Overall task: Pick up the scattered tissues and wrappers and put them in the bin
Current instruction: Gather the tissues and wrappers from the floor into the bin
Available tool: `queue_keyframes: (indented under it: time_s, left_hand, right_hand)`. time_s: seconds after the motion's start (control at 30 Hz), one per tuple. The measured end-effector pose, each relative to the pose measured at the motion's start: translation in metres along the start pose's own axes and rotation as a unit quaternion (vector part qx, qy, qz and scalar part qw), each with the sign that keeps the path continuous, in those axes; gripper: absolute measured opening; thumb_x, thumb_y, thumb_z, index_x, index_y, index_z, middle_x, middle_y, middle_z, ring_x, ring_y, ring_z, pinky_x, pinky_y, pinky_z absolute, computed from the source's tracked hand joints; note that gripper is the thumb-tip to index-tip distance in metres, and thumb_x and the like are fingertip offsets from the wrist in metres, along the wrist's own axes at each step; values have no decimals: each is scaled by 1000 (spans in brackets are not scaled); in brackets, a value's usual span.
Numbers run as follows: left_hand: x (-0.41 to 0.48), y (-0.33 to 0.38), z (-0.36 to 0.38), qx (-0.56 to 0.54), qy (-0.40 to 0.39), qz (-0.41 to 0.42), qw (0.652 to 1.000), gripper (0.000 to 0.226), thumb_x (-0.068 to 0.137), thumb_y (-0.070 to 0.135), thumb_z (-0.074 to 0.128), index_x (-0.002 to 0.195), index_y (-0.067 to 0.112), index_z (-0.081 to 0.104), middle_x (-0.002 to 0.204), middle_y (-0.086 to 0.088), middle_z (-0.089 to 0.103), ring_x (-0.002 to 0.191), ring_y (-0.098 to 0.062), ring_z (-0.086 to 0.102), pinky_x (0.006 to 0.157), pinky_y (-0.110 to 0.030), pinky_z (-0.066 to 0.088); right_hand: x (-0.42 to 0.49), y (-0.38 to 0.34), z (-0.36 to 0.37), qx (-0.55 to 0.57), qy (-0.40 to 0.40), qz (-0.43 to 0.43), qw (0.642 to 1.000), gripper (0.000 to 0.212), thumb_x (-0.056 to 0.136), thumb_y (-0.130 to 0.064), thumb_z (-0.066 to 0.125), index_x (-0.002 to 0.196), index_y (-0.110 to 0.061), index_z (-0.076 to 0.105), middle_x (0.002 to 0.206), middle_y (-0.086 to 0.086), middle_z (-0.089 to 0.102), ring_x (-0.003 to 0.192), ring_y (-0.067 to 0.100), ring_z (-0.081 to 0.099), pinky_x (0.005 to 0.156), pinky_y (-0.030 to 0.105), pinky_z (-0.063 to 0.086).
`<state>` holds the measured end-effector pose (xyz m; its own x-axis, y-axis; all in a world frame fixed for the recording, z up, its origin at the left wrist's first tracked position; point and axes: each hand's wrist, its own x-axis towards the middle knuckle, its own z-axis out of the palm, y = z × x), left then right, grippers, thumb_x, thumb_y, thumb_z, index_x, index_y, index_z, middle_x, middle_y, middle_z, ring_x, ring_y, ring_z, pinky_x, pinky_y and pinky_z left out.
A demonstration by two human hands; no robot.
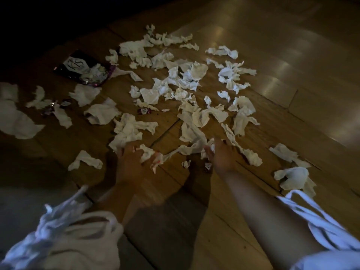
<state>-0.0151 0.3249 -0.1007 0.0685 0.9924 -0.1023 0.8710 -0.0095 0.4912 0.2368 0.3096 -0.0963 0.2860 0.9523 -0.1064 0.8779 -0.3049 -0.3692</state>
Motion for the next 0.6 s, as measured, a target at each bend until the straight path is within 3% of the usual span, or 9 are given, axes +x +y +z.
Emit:
queue_keyframes:
  time_s: [0.1,0.17,0.2,0.27,0.3,0.37,0.43,0.53,0.6]
  left_hand:
    - [32,-16,-11,-3,0,-18,1000,50,82,46,63,125,22,54,150,-7,26,140,-31,17,116,-45,14]
    - [42,-18,-17,-37,-69,-6,997,56,84,41,63,135,24,45,155,-2,19,144,-25,9,117,-35,6]
    - [42,-17,-19,-95,-121,-4,988,63,85,32,64,141,21,35,155,-1,19,142,-20,12,115,-25,11]
    - [34,-21,-17,-143,-184,9,973,65,89,15,60,145,13,27,148,-1,28,130,-9,26,98,-5,26]
    - [28,-23,-14,-121,-193,16,974,61,90,13,59,143,12,29,144,1,31,127,-9,29,93,-6,25]
    - [14,-28,-7,-29,-186,16,982,57,91,22,56,141,10,32,149,-6,31,137,-16,29,108,-18,18]
    - [4,-32,1,7,-189,-4,982,56,91,33,54,140,13,35,149,-6,32,138,-18,29,112,-25,17]
    - [-8,-27,8,-83,-152,-50,984,50,87,38,59,130,15,48,135,-4,49,126,-17,45,101,-24,33]
    - [-14,-18,0,-152,-127,-82,977,47,86,36,62,126,15,51,126,-2,54,116,-12,51,89,-19,34]
  right_hand:
    - [14,-5,7,-83,-46,29,995,47,97,-36,40,139,-15,36,146,14,30,137,36,20,111,47,19]
    - [10,-4,22,-51,-81,46,994,54,95,-41,41,143,-20,30,153,14,15,141,40,5,114,50,10]
    - [5,-3,31,-35,-90,51,994,59,93,-46,42,144,-21,27,154,13,12,142,39,3,114,51,7]
    - [-12,-5,42,-11,-83,43,996,72,86,-61,41,144,-22,24,154,11,16,143,36,7,115,51,6]
    - [-21,-8,44,-3,-77,28,997,76,83,-65,39,144,-23,24,154,10,20,143,33,10,117,51,8]
    - [-40,-14,45,4,-92,-3,996,72,85,-66,37,144,-27,21,155,7,16,144,27,8,117,49,9]
    - [-55,-16,48,-36,-124,-30,991,71,84,-69,28,144,-33,15,156,3,8,144,26,2,117,46,6]
    - [-62,-16,52,-78,-151,-69,983,75,78,-71,13,143,-33,21,154,2,14,141,26,12,116,41,17]
    - [-53,-18,53,-60,-185,-70,978,60,89,-61,28,139,-27,33,149,3,27,134,25,29,109,36,30]
